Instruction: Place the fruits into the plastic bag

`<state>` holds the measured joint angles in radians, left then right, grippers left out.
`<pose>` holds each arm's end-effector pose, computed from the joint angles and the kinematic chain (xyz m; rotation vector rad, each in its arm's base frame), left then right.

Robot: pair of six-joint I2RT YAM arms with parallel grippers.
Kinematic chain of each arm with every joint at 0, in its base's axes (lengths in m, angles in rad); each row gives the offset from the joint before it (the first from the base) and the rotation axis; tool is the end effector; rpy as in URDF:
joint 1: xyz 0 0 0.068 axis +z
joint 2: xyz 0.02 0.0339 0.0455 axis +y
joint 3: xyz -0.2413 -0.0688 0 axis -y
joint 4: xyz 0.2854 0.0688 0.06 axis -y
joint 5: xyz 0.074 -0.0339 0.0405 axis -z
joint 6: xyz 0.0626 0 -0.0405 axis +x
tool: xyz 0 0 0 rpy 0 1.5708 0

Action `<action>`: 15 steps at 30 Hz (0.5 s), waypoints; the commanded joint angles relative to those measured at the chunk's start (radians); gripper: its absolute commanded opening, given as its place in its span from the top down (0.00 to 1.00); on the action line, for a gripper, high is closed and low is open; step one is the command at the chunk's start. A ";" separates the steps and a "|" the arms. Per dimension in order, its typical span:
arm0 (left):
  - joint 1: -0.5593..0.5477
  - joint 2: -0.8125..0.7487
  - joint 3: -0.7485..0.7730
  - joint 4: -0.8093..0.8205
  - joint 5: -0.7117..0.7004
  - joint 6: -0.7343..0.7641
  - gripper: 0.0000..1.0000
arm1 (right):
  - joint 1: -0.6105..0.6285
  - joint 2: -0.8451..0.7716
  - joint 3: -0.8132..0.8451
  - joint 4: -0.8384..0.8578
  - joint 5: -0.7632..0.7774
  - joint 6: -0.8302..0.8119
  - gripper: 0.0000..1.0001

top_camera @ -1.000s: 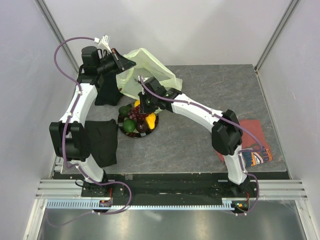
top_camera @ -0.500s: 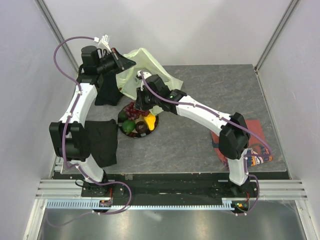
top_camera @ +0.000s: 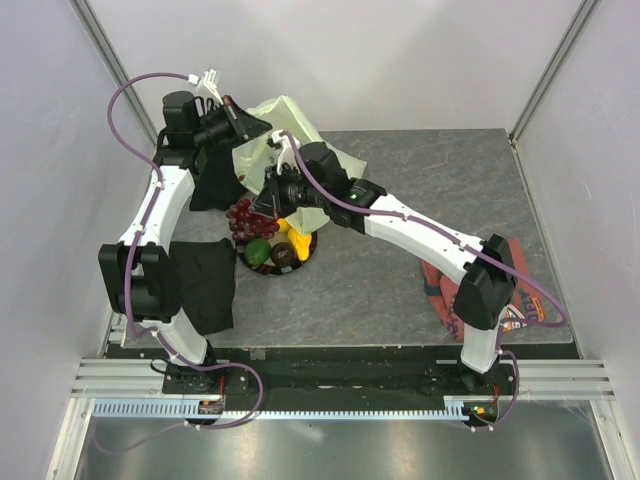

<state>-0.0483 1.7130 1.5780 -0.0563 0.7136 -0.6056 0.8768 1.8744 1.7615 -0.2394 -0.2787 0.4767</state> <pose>0.4617 -0.0633 0.3503 0.0363 1.8461 -1.0906 0.3120 0.4018 0.3249 -0.6138 2.0011 1.1382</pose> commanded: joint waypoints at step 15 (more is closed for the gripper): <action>-0.002 -0.062 -0.006 0.032 0.066 -0.046 0.98 | -0.242 0.046 0.128 0.123 0.025 0.066 1.00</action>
<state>-0.0483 1.7061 1.5768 -0.0570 0.7189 -0.6094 0.6479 1.8786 1.8046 -0.1761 -0.2802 0.5465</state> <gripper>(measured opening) 0.029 0.094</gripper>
